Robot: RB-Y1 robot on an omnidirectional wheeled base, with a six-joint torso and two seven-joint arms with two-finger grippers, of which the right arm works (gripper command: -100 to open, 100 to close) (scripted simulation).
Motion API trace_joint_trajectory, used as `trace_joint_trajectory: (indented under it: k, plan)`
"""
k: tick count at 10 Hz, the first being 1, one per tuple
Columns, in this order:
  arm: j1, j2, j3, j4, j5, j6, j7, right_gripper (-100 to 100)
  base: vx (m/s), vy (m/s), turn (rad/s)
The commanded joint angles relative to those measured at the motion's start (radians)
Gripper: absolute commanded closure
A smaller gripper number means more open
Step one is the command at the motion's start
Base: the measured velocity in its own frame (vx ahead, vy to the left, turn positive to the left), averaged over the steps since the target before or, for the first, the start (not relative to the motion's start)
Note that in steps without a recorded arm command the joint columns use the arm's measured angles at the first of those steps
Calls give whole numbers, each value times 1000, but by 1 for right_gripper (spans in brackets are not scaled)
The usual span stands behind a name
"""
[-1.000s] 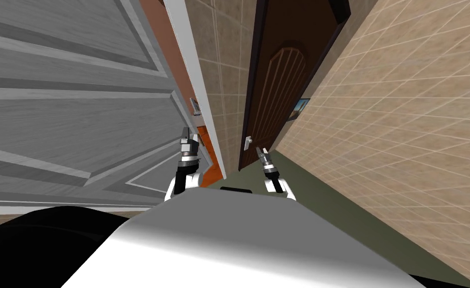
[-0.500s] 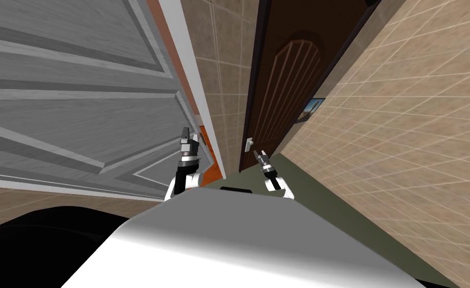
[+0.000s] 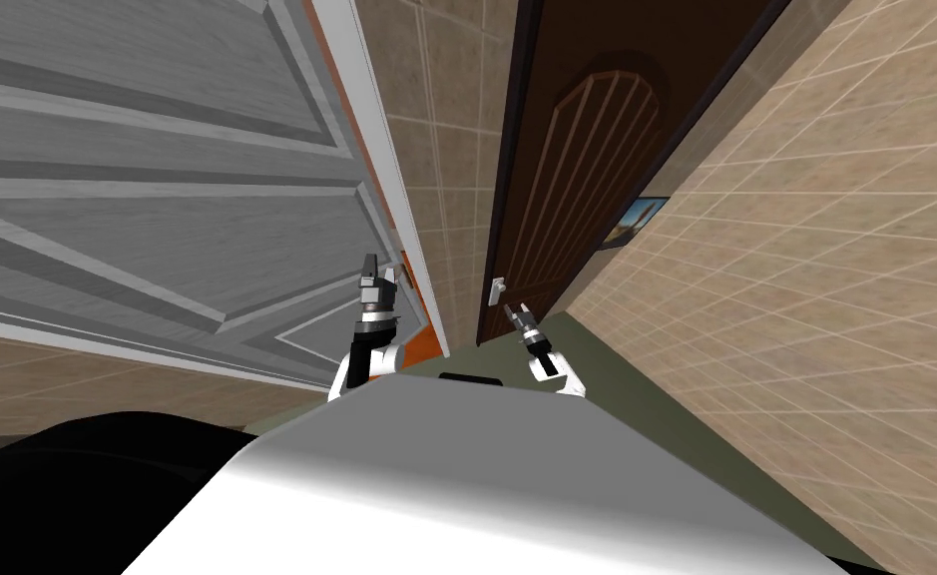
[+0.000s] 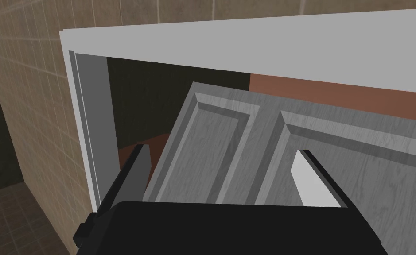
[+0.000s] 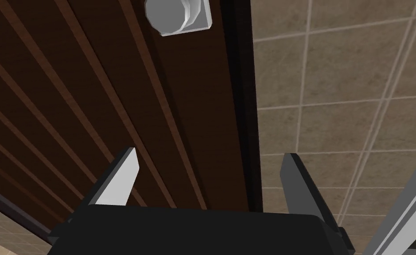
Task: Pull the door open
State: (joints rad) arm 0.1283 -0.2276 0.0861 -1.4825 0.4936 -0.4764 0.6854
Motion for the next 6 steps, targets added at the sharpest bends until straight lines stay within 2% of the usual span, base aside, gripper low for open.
trace_joint_trajectory:
  k: [1, 6]
  plan:
    - [-13, -8, 3, 34, 19, 7, 28, -100, 33, -89, 165]
    - [-57, -35, 5, 139, 67, 22, 94, -100, 53, -114, 140]
